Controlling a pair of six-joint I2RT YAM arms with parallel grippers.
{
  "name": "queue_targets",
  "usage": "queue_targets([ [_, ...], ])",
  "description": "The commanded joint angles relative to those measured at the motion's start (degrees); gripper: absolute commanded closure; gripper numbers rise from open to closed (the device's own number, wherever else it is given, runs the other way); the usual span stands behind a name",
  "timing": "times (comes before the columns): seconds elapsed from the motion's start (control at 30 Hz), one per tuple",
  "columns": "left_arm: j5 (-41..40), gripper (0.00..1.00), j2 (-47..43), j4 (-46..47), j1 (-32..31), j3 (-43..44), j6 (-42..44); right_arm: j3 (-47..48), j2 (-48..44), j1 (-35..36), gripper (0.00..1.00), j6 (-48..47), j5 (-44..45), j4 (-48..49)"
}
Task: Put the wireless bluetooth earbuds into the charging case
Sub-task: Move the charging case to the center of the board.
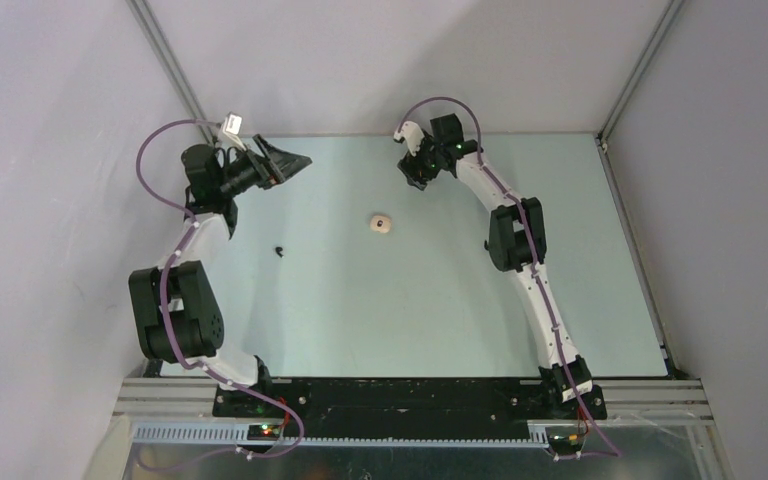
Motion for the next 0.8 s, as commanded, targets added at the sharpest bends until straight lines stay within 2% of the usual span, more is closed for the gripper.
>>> queue_targets([
  [0.0,1.32,0.0,-2.78,2.53,0.58,-0.4,-0.98,-0.74,-3.31,-1.37,0.17,-1.64,1.26,-4.21],
  [0.33,1.47,0.01,-2.62,3.85,0.69,-0.59,-2.09,-0.74,-3.35,-0.86,0.26,-6.28,-1.73,-8.21],
  [0.4,1.5,0.01,-2.64,3.89,0.71,-0.6,-2.19,-0.72,-3.34,-0.69,0.3,-7.06,-2.01,-8.89],
  [0.43,1.51,0.01,-2.65,3.93,0.72,-0.6,-2.21,-0.8,-3.31,-0.66,0.35,-7.72,-2.22,-9.46],
  [0.47,1.55,0.01,-2.65,3.98,0.72,-0.57,-2.21,-0.85,-3.37,-0.57,0.45,-8.21,-2.53,-9.68],
  [0.53,1.59,0.01,-2.66,3.99,0.67,-0.64,-2.22,-1.16,-3.63,-0.51,0.52,-8.56,-3.05,-10.1],
  [0.77,1.5,0.01,-2.81,4.16,0.71,-0.72,-2.11,-4.94,-7.16,0.58,0.59,-8.97,-6.49,-11.4],
])
